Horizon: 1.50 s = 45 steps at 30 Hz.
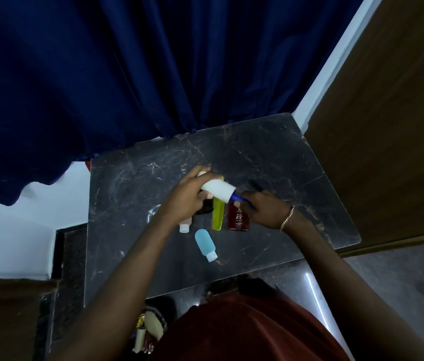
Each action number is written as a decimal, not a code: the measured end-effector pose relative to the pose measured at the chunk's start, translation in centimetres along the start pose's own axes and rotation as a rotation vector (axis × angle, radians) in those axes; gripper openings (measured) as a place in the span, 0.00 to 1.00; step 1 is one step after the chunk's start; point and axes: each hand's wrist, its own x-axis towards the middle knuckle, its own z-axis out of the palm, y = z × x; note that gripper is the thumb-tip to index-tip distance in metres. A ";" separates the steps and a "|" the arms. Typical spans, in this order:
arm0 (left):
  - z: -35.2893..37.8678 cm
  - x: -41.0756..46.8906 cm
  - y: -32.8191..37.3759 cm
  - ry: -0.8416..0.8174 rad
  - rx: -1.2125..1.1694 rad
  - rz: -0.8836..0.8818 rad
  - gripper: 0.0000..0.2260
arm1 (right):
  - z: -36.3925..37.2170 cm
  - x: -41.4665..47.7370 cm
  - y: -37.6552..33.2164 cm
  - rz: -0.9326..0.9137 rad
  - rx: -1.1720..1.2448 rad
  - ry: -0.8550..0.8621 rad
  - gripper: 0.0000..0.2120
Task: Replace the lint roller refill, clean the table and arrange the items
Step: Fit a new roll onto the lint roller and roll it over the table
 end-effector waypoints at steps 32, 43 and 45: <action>6.0 15.7 -3.8 -0.036 0.521 -0.311 0.40 | -4.7 18.0 27.3 0.610 -0.359 0.088 0.19; 6.2 15.7 -4.3 0.025 0.557 -0.307 0.38 | 3.6 16.6 15.9 0.075 -0.622 -0.165 0.17; 6.2 15.4 -4.4 0.016 0.551 -0.308 0.38 | 3.8 16.5 15.8 0.091 -0.607 -0.171 0.15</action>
